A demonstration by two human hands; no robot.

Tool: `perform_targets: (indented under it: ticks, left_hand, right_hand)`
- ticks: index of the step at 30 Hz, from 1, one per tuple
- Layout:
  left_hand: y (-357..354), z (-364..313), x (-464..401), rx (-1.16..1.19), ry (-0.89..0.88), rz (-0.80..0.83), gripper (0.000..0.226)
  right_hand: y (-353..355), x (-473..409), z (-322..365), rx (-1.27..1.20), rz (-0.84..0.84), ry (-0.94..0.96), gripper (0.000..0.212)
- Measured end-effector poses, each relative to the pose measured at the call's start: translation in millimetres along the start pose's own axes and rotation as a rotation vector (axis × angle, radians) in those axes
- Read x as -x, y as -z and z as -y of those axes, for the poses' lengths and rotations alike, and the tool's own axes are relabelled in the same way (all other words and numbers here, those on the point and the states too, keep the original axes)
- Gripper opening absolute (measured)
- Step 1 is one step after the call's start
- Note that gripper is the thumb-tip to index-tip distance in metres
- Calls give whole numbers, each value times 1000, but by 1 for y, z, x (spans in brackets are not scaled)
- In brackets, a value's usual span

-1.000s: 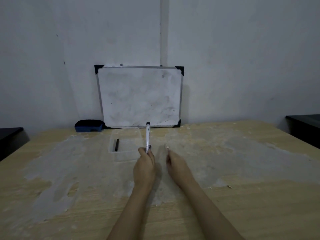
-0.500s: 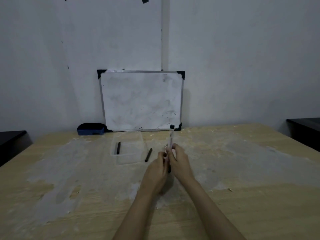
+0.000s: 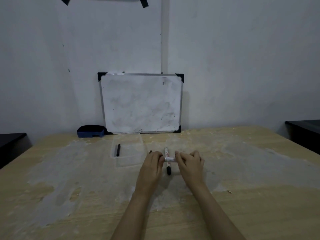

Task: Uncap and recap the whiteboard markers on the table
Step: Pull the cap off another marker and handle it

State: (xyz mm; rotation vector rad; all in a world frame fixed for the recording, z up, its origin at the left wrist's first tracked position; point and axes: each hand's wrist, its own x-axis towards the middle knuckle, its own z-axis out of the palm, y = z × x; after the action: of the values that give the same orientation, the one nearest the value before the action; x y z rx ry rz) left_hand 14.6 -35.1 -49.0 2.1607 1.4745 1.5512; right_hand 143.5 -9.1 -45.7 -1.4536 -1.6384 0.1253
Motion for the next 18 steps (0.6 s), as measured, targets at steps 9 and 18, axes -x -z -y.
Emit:
perform_targets:
  ticks: [9, 18]
  left_hand:
    - [-3, 2, 0, -57, 23, 2, 33]
    - [4, 1, -4, 294, 632, -68, 36]
  right_hand:
    - [3, 3, 12, 156, 112, -111, 65]
    - [15, 1, 2, 424, -290, 23, 43]
